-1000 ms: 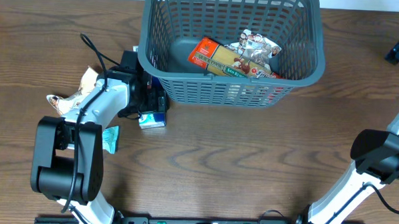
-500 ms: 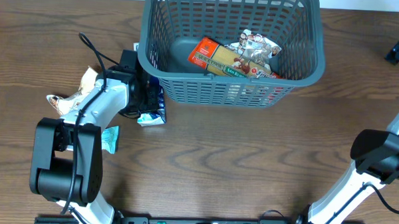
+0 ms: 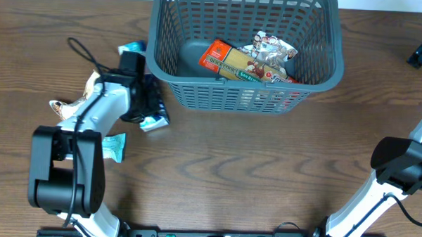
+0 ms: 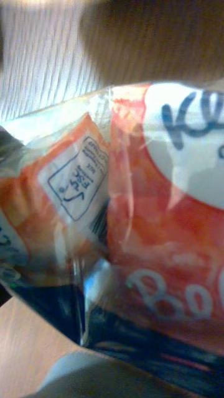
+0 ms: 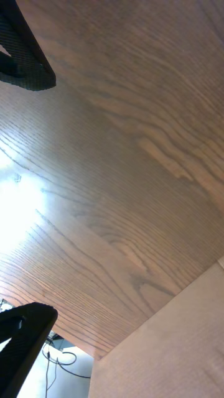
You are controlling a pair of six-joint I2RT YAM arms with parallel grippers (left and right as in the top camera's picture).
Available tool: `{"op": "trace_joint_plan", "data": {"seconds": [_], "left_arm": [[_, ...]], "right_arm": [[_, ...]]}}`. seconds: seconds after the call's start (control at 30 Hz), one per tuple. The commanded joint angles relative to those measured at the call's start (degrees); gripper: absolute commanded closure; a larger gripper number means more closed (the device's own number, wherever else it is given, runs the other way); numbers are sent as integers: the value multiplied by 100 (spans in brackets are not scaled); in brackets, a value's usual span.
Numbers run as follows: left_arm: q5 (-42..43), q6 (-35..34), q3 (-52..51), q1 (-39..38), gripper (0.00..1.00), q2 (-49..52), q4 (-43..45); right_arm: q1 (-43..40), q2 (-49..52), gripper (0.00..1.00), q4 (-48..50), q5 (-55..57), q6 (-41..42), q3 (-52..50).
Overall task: Pack container
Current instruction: 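Lift the tissue multipack and carry it into the basket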
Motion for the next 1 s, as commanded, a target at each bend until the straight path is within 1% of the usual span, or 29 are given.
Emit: {"op": "trace_joint_plan", "data": {"seconds": [0.0,0.1,0.2,0.33,0.67,0.83,0.97], "left_arm": [[-420,-254,-39,341,94,-190,-15],[-518,-232,-20,581,94,-439,-20],[-516,-50,94,715,94,-774,-127],[-562,216,289,717,94,-1318,-289],[-555,337,1082,699,94,-2514,-737],[-551,339,1624,420,94,-2946,-887],[-522,424,2050,-127,94,-3080,-892]], "right_arm": [[-4,11,1,2,59,79,-26],[-4,11,1,2,59,79,-26],[-4,11,1,2,59,79,-26],[-4,11,1,2,59,79,-26],[-4,11,1,2,59,79,-26],[-4,11,1,2,59,79,-26],[-4,11,1,2,59,79,-26]]}}
